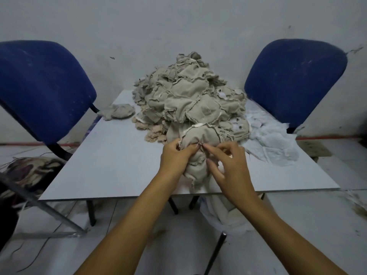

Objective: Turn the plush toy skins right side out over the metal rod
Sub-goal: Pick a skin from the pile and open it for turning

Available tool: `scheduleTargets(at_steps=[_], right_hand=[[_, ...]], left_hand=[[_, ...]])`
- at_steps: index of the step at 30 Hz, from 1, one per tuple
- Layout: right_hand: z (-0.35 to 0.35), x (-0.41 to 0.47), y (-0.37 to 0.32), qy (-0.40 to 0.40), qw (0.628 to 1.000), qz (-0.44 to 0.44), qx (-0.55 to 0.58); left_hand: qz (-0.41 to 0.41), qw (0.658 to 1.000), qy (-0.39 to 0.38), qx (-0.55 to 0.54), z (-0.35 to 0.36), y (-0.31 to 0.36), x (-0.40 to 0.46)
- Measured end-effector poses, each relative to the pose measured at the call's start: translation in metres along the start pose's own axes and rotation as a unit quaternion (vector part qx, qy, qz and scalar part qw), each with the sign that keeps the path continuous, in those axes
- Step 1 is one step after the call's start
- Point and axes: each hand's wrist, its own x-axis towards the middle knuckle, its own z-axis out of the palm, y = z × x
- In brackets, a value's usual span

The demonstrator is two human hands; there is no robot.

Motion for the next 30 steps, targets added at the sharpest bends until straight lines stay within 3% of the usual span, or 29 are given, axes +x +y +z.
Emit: scheduleTargets(at_steps=[7,13,23,26,28,30], right_hand=[[0.006,-0.009,-0.016,-0.089,0.986,0.117,0.076],[0.008,-0.005,0.008,-0.211,0.973,0.083,0.045],[-0.034,0.0,0.027,-0.137,0.989,-0.057,-0.023],[-0.028,0.005,0.025,-0.13,0.988,-0.078,-0.019],[-0.023,0.004,0.026,-0.127,0.99,-0.067,-0.013],[-0.021,0.004,0.028,-0.12,0.992,-0.038,-0.004]], left_hand=[[-0.021,0.998,-0.061,-0.026,-0.006,-0.001,-0.016],[-0.019,1.0,-0.018,-0.004,-0.005,-0.011,0.002],[-0.012,0.996,-0.084,0.019,0.01,-0.001,-0.001],[0.073,0.979,-0.072,0.174,0.011,0.004,0.0],[0.215,0.93,-0.077,0.288,0.003,0.008,0.001],[0.293,0.89,-0.143,0.318,-0.004,0.013,-0.003]])
